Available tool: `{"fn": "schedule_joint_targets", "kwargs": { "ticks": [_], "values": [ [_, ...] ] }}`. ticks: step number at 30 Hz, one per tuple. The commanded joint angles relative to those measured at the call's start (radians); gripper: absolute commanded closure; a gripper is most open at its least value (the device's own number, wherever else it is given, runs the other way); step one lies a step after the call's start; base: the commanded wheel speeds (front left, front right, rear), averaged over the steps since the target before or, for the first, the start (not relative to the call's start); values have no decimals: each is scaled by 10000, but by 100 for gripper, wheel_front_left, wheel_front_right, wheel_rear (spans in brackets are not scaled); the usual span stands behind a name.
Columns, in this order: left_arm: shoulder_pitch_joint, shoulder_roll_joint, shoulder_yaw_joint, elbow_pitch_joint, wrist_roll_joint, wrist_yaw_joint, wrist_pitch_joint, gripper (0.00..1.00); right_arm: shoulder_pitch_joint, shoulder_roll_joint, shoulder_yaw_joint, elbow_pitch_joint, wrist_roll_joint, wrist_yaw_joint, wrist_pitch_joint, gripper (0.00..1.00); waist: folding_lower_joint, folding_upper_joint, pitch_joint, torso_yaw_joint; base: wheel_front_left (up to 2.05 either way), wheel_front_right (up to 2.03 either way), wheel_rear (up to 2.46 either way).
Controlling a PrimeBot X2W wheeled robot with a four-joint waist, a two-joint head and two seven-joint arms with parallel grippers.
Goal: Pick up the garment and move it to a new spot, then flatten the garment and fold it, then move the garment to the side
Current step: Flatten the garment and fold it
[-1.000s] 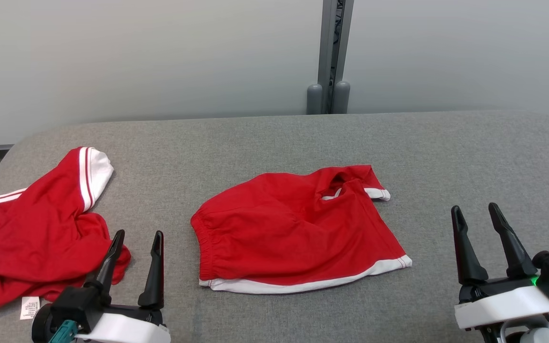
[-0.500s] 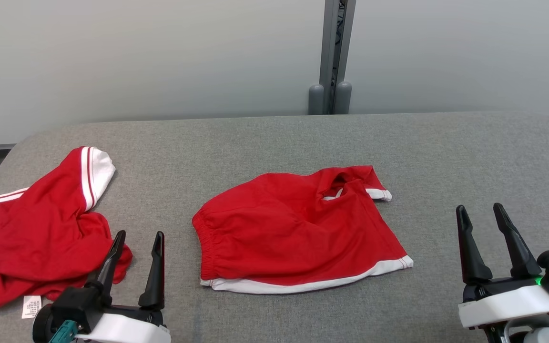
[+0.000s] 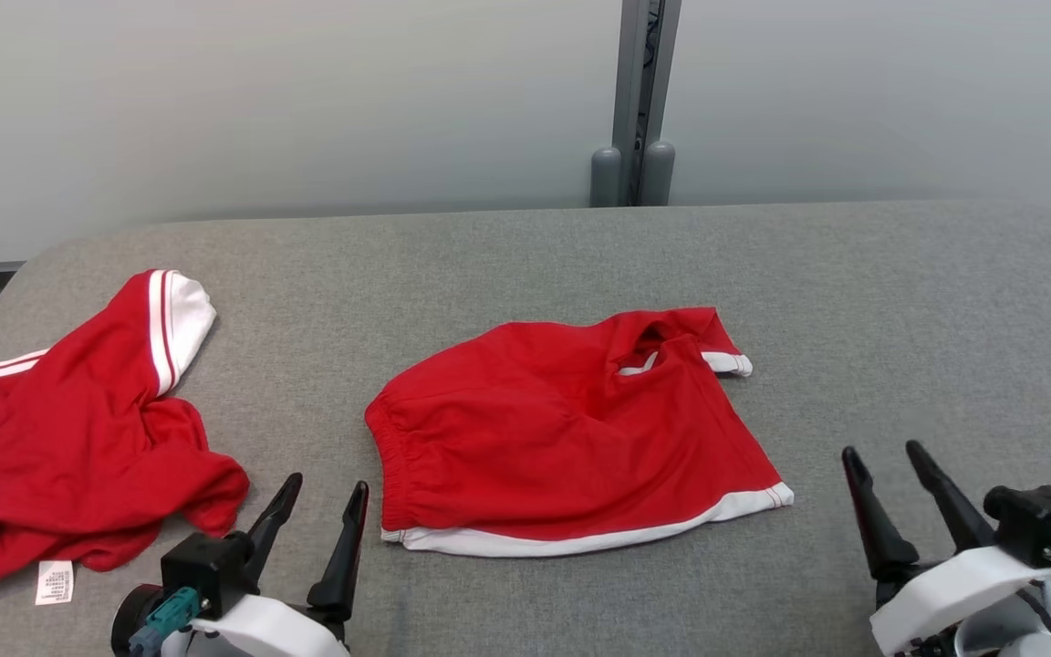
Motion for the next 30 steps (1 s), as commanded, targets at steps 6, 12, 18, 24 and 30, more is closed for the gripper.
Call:
{"fn": "schedule_joint_targets", "kwargs": {
  "ticks": [6,12,18,24,30],
  "values": [
    [-385,451,-729,91,-499,-79,1078,0,-774,-575,1164,1159,874,1,1597,0,0,-1,394,-7,0,0,0],
    [-601,706,-1239,270,-892,-68,1852,0,-1502,-836,1979,1906,1438,1,2044,0,0,-1,704,48,0,0,0],
    [-904,931,-1829,439,-1181,-71,2497,0,-2167,-878,2424,2606,1711,1,2199,0,0,-1,1030,158,0,0,0],
    [-1244,1023,-2076,773,-1357,-73,2888,0,-2713,-819,2996,3318,2046,1,2322,0,0,-1,1278,263,0,0,0],
    [-1468,1107,-2309,926,-1456,-74,2917,0,-3002,-787,3447,3890,2394,1,2204,0,0,-1,1439,337,0,0,0]
  ]
}}
